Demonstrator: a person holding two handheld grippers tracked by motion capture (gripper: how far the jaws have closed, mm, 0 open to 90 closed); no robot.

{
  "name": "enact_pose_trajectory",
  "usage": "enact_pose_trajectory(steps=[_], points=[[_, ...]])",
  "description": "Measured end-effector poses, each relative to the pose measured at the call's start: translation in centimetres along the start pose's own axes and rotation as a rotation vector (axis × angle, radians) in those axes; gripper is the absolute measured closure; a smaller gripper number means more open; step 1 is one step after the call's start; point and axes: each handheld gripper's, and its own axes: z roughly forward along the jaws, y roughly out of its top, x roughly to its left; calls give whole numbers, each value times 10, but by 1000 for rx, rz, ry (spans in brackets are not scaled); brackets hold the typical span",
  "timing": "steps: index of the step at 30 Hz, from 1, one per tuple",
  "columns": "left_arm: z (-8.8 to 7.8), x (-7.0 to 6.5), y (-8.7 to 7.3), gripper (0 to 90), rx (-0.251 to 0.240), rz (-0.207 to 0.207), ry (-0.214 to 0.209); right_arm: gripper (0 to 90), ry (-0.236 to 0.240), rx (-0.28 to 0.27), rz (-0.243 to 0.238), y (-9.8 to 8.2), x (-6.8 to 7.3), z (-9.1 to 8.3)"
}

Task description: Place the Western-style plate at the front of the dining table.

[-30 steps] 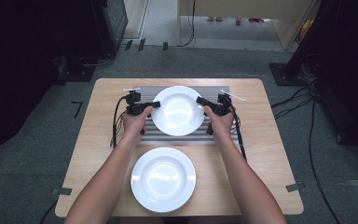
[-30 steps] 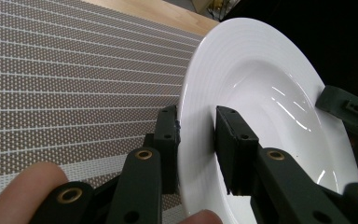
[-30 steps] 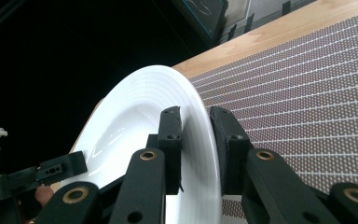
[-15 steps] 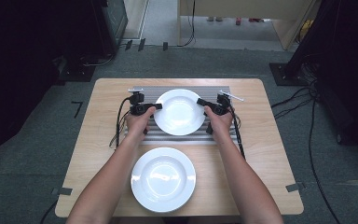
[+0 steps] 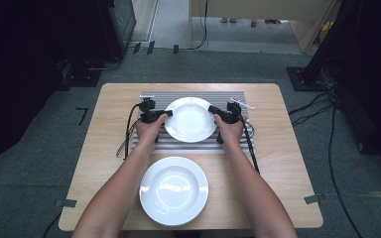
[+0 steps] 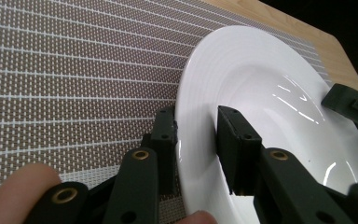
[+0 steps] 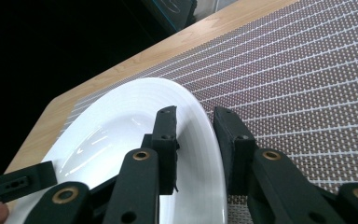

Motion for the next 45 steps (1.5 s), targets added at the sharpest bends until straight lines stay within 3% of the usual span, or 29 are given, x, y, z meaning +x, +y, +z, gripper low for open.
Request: enact_pose_trajectory(steps=[4,7,8,11,12,13,14,16,18,21,27,28,34,40,45], points=[[-8,-3,5,546,-24,-18,-7,644,-9,-8,-24,1,2,-2],[-15,-5,7,488,-34,0,8,607,-22,-34,-43,4,5,-6],[-20,-4,9,479,-35,5,5,578,-46,-65,-92,7,9,-10],[-31,-2,9,423,-36,26,4,555,-52,-79,-105,10,12,-15],[-37,-1,9,423,-36,44,10,545,-49,-83,-115,11,15,-18],[-40,-1,8,385,-36,49,17,538,-37,-84,-124,12,18,-21],[-49,1,5,292,-42,69,50,528,-20,-82,-133,13,22,-27],[-54,3,4,236,-48,77,64,515,-22,-84,-145,12,24,-31],[-69,8,-1,184,-72,85,86,438,-47,-46,-198,10,26,-41],[-81,12,-4,149,-91,88,96,414,-67,-1,-259,8,25,-50],[-99,11,-9,87,-106,118,106,340,-45,-4,-270,8,25,-74],[-108,12,-12,34,-112,120,82,310,-51,20,-319,8,26,-84],[-124,10,-25,29,-117,163,92,295,-38,27,-390,5,31,-110],[-138,8,-39,29,-118,192,120,285,-33,22,-409,2,30,-135],[-149,11,-52,29,-127,192,117,276,-30,22,-412,-3,27,-149]])
